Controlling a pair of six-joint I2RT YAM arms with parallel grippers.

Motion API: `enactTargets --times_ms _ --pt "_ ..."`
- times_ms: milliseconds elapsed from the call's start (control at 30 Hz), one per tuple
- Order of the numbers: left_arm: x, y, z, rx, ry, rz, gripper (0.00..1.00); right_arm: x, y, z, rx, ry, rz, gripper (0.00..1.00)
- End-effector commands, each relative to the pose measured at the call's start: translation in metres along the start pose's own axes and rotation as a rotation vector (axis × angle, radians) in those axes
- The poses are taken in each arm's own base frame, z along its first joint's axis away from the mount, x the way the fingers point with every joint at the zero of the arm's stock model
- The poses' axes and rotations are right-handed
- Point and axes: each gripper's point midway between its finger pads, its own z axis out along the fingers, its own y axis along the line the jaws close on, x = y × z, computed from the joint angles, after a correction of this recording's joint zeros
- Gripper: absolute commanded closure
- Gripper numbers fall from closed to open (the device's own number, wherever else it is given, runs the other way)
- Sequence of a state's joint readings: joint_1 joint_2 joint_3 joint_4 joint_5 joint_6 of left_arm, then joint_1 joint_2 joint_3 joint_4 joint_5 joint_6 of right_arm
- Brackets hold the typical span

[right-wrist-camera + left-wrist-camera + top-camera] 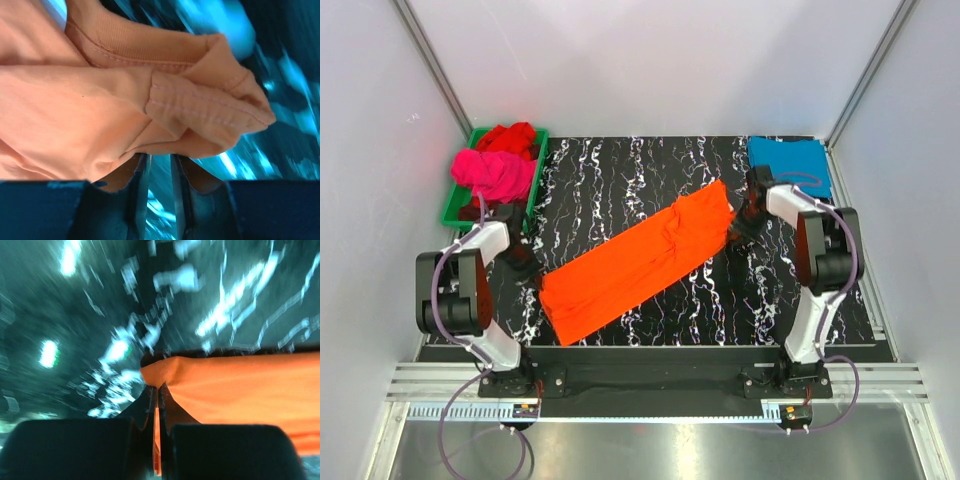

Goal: Fold and stack the t-shirts
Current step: Fold the tshirt

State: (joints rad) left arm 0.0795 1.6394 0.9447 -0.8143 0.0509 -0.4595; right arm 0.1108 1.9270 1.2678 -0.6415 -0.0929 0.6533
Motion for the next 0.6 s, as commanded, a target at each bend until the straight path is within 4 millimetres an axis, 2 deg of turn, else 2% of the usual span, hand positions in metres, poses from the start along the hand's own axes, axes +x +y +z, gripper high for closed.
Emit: enactTargets --times_ms 0,33,67,100,133,167,200,233,267,300,333,367,400,467,500,533,567 --pt "0.013 -0.029 -0.008 0.176 0.014 -0.107 1.0 -0.043 0.021 0.017 -0.002 -0.092 -0.084 0.69" --pt "0.022 -0.031 -0.009 0.197 0.017 -0.15 1.0 -0.058 0.034 0.022 -0.017 -0.106 -0.114 0.69" --pt "0.025 -0.035 -0.011 0.228 0.014 -0.171 0.99 -0.065 0.04 0.025 -0.025 -0.105 -0.127 0.68" --pt "0.027 -0.038 -0.012 0.254 0.008 -0.195 0.98 -0.084 0.057 0.017 -0.052 -0.138 -0.142 0.68" --pt "0.036 -0.042 -0.017 0.291 0.017 -0.242 0.96 -0.087 0.057 0.034 -0.034 -0.122 -0.163 0.68" --pt "0.04 -0.042 -0.018 0.296 0.016 -0.262 0.91 -0.095 0.061 0.038 -0.038 -0.13 -0.178 0.67" --pt "0.045 -0.043 -0.021 0.292 0.01 -0.267 0.85 -0.12 0.083 0.027 -0.078 -0.188 -0.199 0.66" --pt "0.048 -0.042 -0.023 0.282 0.001 -0.3 0.8 -0.13 0.092 0.029 -0.093 -0.204 -0.247 0.65" --pt "0.055 -0.043 -0.027 0.297 -0.008 -0.309 0.68 -0.131 0.095 0.055 -0.105 -0.162 -0.272 0.65" --pt "0.062 -0.047 -0.029 0.31 0.001 -0.307 0.61 -0.158 0.125 0.035 -0.168 -0.225 -0.308 0.64" --pt "0.068 -0.052 -0.031 0.325 0.018 -0.324 0.59 -0.157 0.121 0.071 -0.153 -0.18 -0.348 0.64" --pt "0.072 -0.057 -0.036 0.344 0.009 -0.312 0.58 -0.163 0.128 0.075 -0.172 -0.182 -0.367 0.64" --pt "0.079 -0.065 -0.04 0.354 0.01 -0.273 0.58 -0.182 0.148 0.052 -0.219 -0.243 -0.388 0.63" --pt "0.079 -0.077 -0.049 0.367 -0.025 -0.216 0.57 -0.187 0.144 0.063 -0.266 -0.212 -0.35 0.63" --pt "0.073 -0.089 -0.06 0.38 -0.056 -0.153 0.54 -0.186 0.14 0.066 -0.278 -0.192 -0.326 0.62" --pt "0.064 -0.085 -0.059 0.329 -0.101 -0.095 0.52 -0.191 0.145 0.04 -0.305 -0.217 -0.297 0.63" --pt "0.056 -0.088 -0.063 0.311 -0.123 -0.055 0.51 -0.202 0.149 0.029 -0.342 -0.261 -0.287 0.62"
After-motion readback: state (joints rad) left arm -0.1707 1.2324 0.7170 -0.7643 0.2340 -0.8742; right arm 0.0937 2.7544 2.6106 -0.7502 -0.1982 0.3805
